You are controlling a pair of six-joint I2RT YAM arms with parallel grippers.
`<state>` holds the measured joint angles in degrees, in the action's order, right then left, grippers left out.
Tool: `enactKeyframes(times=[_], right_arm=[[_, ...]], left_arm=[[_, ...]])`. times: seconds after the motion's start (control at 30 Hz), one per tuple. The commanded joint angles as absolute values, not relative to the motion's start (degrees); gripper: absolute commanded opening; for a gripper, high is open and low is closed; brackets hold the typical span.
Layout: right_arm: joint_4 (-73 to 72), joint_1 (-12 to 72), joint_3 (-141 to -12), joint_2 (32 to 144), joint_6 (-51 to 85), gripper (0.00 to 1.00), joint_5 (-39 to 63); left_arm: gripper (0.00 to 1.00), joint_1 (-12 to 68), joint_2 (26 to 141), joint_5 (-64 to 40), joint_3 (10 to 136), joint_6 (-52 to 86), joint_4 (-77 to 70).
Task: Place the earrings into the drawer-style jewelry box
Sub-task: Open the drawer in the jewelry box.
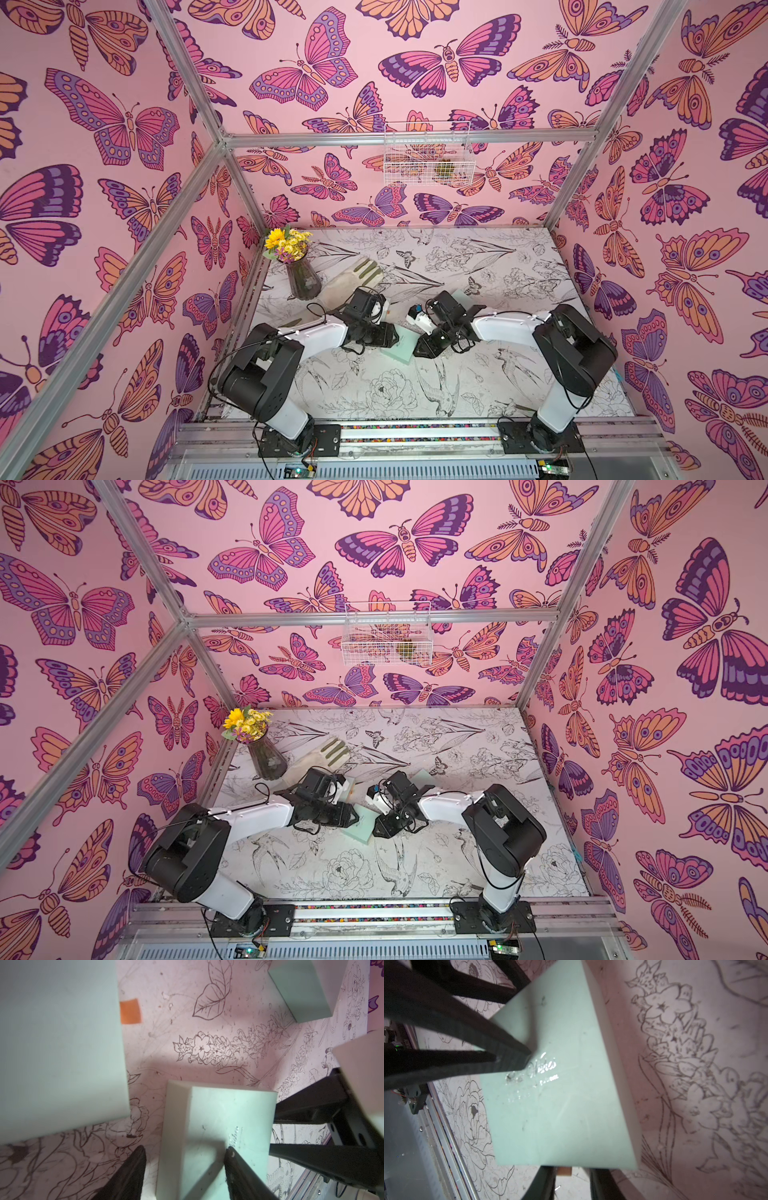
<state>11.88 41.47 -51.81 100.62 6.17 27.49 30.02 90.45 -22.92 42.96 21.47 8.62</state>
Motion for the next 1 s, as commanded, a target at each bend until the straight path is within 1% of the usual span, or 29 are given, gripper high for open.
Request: enactKeyframes(times=[0.0, 0.2, 0.4, 0.97], right_arm=[[10.0, 42.0, -53.1, 101.6, 6.6, 0.25, 28.6], [9.7, 42.0, -53.2, 101.0, 6.9, 0.14, 29.3], [9.2, 42.1, -52.7, 100.0, 7.3, 0.0, 29.7], [12.4, 41.8, -46.4, 95.6, 6.5, 0.0, 25.8]], left_arm=[[0.62, 30.1, 91.9, -22.0, 41.6, 21.0, 10.3], [0.62, 30.1, 91.9, -21.7, 41.6, 21.1, 10.3], [0.63, 30.1, 91.9, -20.4, 41.3, 20.9, 10.4], [0.63, 29.8, 91.8, -14.4, 41.5, 21.0, 13.5]])
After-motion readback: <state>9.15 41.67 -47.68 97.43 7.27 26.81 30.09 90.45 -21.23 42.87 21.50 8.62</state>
